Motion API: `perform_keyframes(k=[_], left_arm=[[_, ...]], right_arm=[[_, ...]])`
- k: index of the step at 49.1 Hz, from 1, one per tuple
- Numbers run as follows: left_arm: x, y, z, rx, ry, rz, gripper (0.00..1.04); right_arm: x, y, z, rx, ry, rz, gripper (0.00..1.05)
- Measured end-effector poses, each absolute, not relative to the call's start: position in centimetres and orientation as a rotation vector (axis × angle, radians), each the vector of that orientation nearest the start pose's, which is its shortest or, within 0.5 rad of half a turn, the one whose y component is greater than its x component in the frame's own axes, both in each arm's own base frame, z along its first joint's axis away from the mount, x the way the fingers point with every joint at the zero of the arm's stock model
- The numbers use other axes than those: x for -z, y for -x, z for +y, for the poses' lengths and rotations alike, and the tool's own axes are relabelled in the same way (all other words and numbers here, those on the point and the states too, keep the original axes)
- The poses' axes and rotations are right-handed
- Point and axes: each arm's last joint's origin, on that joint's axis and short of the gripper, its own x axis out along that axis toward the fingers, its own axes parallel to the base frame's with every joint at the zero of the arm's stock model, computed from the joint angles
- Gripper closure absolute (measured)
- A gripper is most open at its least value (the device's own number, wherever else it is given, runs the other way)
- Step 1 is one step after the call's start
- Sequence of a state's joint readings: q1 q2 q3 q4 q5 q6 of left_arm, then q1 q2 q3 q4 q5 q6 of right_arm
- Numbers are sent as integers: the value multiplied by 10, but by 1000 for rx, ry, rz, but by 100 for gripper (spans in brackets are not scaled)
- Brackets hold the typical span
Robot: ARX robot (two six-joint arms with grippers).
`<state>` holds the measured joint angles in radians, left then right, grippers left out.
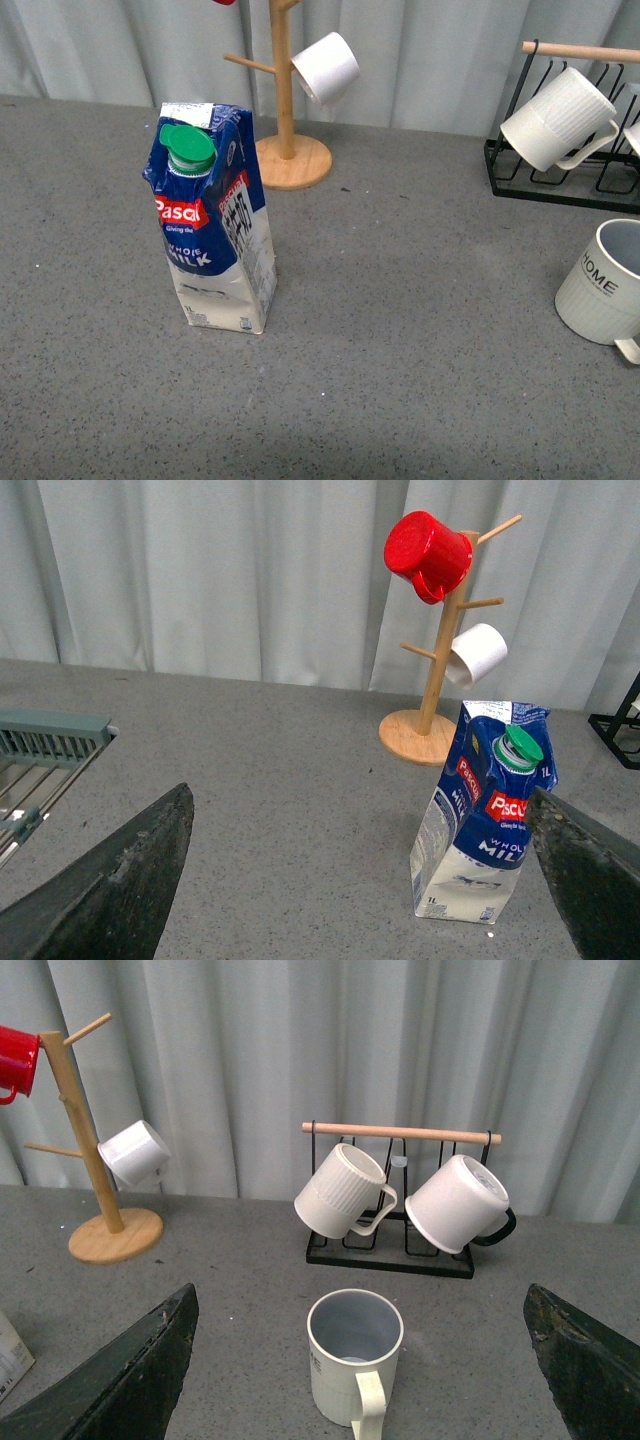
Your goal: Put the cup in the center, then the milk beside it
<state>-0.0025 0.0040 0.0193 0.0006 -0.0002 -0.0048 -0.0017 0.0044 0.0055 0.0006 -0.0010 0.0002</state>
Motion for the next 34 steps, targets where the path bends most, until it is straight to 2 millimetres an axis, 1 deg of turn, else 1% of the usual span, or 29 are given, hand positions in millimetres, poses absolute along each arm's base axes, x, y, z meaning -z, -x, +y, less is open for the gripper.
perform_keyframes(k=[34], left_arm=[[-170, -97, 0, 2, 5, -16, 7]], right_arm=[[-165, -98, 0, 0, 0, -2, 9]])
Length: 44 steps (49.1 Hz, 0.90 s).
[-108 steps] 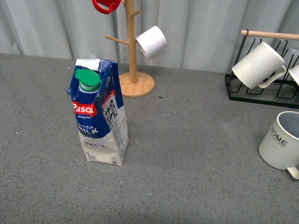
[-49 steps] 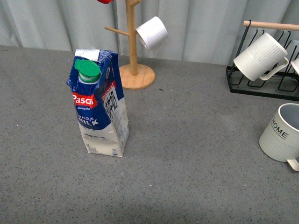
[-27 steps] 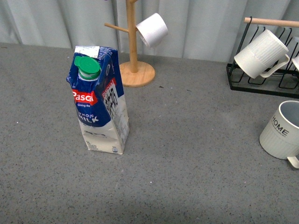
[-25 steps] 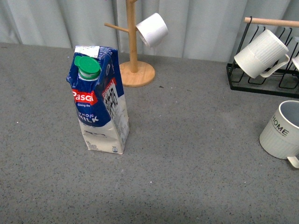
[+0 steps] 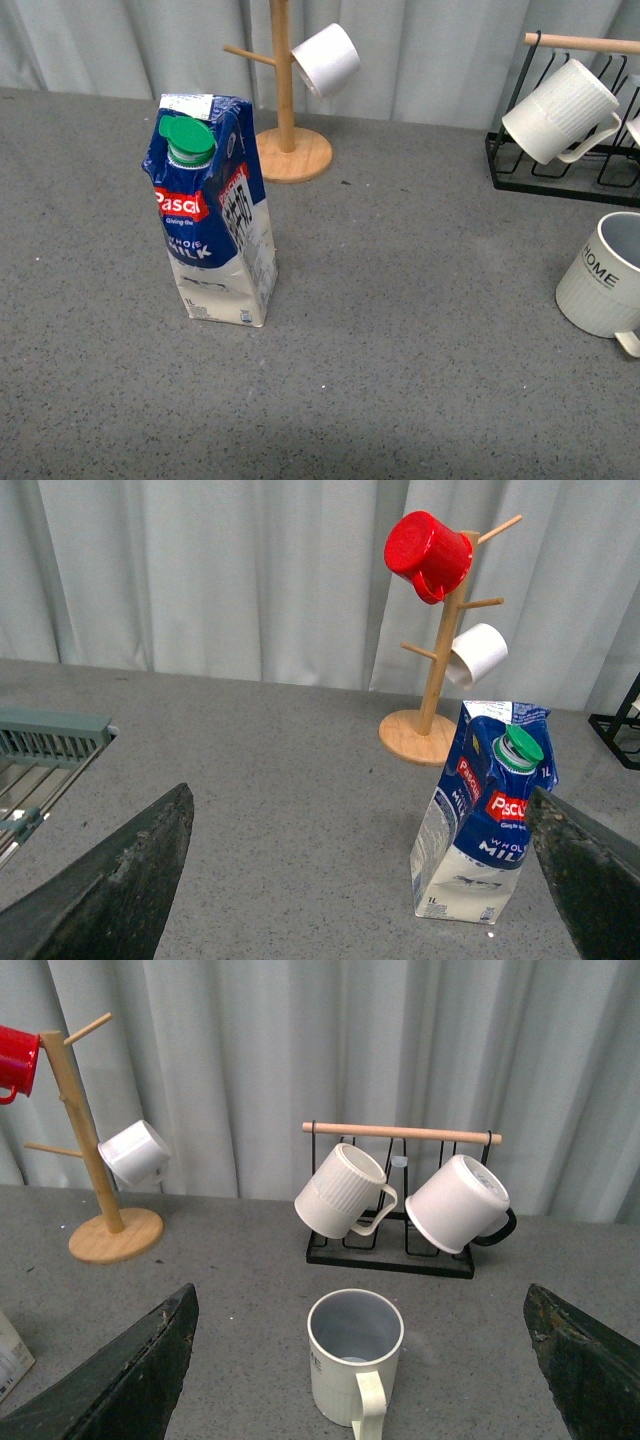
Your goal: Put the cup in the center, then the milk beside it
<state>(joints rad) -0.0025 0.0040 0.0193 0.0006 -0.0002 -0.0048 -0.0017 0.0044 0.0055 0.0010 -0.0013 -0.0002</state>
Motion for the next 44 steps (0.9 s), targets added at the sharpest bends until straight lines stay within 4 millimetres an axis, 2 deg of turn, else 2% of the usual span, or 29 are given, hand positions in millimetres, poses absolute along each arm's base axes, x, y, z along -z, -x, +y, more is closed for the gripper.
perform_keyframes(k=[12, 18, 24, 30, 32, 44], left_arm=[[-170, -97, 0, 2, 5, -16, 7], [-170, -97, 0, 1, 4, -16, 7], [-170, -97, 0, 2, 4, -16, 7], [-170, -97, 0, 2, 4, -16, 7], [-170, -97, 0, 2, 4, -16, 7], [-170, -97, 0, 2, 4, -16, 7]], right_arm=[[-165, -98, 0, 5, 4, -2, 9], [-170, -104, -2, 204, 137, 5, 9], [-175, -129, -8, 215, 177, 134, 9], [-179, -166, -13, 181, 161, 241, 9], [-175, -186, -14, 158, 154, 302, 9], [-139, -266, -18, 117, 72, 627, 9]])
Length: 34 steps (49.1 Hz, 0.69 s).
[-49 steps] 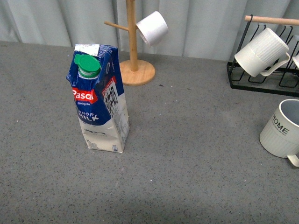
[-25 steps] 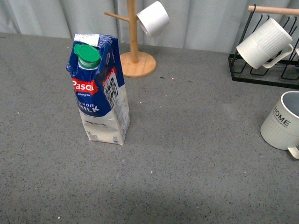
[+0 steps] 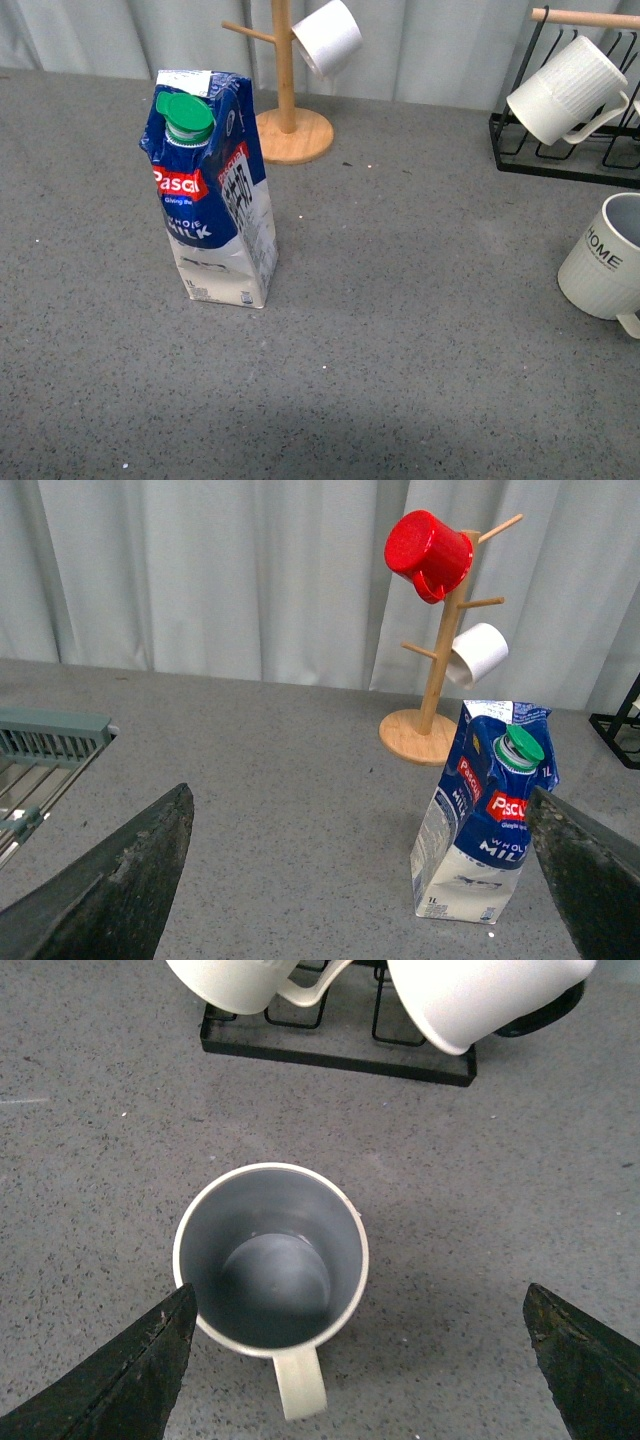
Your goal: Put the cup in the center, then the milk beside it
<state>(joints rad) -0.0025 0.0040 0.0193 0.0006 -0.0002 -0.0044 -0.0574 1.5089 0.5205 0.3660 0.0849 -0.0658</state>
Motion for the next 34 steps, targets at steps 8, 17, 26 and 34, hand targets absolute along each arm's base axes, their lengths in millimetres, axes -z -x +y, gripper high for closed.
perform_keyframes(k=[8, 17, 26, 34], left_arm=[[-170, -97, 0, 2, 4, -16, 7], [-170, -97, 0, 2, 4, -16, 7], [-170, -97, 0, 2, 4, -16, 7], [-170, -97, 0, 2, 4, -16, 7]], right_arm=[[-124, -296, -20, 127, 37, 706, 9], [-113, -316, -26, 183, -16, 800, 9], [-105, -323, -31, 209, -42, 847, 9], [-100, -327, -33, 217, -61, 878, 9]])
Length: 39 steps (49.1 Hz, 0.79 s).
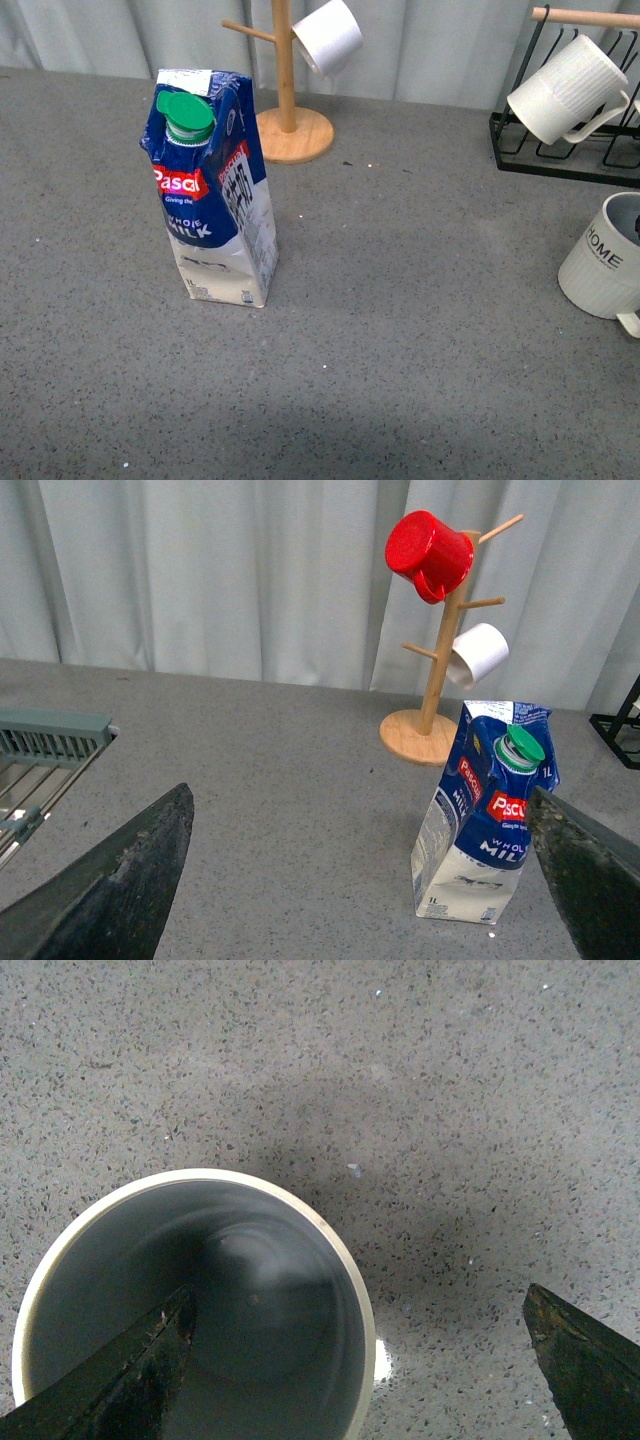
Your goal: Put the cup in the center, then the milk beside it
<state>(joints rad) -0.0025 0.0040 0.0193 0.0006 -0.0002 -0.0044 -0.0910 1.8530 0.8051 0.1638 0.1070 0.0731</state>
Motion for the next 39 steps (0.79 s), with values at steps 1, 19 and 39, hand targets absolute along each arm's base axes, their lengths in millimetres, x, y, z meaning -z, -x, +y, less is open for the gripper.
perform_keyframes(k=[1, 19, 39], left_arm=[[-170, -97, 0, 2, 4, -16, 7], [-170, -97, 0, 2, 4, -16, 7], [-170, -97, 0, 2, 4, -16, 7]], right_arm=[[-99, -328, -33, 220, -65, 885, 9], [-95, -333, -34, 252, -127, 938, 60], [-104, -341, -34, 253, -150, 940, 103]])
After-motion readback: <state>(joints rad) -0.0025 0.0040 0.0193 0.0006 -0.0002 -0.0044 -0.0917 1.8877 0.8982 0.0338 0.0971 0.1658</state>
